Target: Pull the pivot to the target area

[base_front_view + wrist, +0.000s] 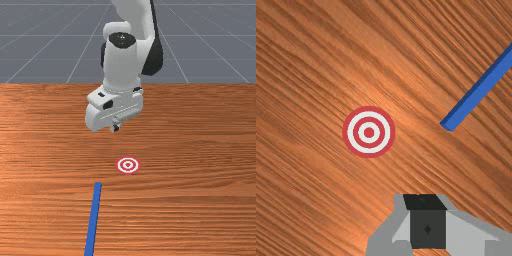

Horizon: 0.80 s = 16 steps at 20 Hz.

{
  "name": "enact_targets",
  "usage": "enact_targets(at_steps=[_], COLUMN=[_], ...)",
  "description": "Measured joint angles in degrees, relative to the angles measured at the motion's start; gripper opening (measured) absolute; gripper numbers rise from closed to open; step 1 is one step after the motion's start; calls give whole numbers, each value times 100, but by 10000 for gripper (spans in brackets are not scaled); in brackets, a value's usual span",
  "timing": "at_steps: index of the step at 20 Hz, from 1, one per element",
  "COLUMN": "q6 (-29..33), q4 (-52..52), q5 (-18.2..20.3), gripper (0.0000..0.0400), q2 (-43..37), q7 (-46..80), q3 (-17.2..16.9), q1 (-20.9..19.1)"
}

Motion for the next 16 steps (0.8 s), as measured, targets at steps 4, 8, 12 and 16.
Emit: enact_targets(at_steps=[4,8,12,16], q6=[-353,-651,-860,-1284], q4=[946,1761,2223,3216], q5=[320,223,561,651], gripper=[0,0,0,0], q2=[569,1067,1330,1901], q7=[-520,-219,-487,-539], q3=[185,88,277,340], q1=[-184,-94,-280,-348])
